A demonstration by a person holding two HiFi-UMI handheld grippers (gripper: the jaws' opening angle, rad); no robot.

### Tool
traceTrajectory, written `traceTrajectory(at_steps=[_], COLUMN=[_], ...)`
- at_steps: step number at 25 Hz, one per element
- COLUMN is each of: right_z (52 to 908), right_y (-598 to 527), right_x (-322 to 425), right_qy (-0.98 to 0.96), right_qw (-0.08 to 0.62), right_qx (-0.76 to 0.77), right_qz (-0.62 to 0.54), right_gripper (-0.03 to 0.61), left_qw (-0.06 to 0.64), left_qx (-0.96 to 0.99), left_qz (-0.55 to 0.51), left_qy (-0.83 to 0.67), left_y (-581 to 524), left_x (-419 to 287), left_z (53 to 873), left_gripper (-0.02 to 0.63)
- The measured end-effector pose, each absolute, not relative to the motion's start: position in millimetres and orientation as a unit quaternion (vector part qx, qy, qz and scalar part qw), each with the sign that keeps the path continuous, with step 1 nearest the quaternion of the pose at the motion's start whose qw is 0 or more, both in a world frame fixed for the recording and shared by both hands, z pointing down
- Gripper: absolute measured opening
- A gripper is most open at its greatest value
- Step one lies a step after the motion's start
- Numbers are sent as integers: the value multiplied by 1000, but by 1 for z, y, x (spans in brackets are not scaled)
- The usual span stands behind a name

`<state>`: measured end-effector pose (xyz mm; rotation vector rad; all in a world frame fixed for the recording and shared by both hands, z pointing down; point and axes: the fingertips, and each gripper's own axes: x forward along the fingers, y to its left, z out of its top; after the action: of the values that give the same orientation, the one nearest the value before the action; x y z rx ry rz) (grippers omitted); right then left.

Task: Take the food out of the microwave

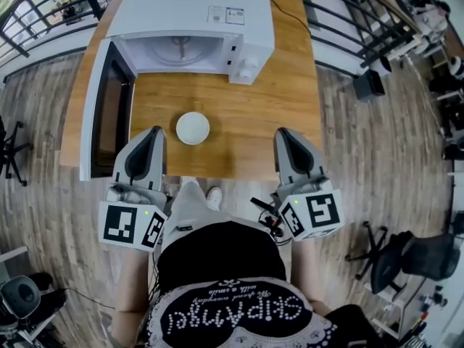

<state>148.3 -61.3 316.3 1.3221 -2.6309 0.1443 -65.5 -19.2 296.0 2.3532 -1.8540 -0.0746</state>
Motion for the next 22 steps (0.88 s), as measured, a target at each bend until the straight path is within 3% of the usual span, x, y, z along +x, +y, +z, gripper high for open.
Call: traceTrajectory(at_steps=[9, 22], right_z=[293, 312], right_y=[-29, 5], right_x=[171, 192], right_qy=[-887, -879], right_qw=[71, 62], right_qx=[453, 464], right_qz=[51, 89], right_gripper=[34, 34], left_qw=[50, 76], left_qx=[786, 785], left_qz=[-36, -30], left_qy=[-615, -615], left_y=[-1, 30], left_x=[-67, -48], left_z=[274, 294], left_gripper=[31, 31])
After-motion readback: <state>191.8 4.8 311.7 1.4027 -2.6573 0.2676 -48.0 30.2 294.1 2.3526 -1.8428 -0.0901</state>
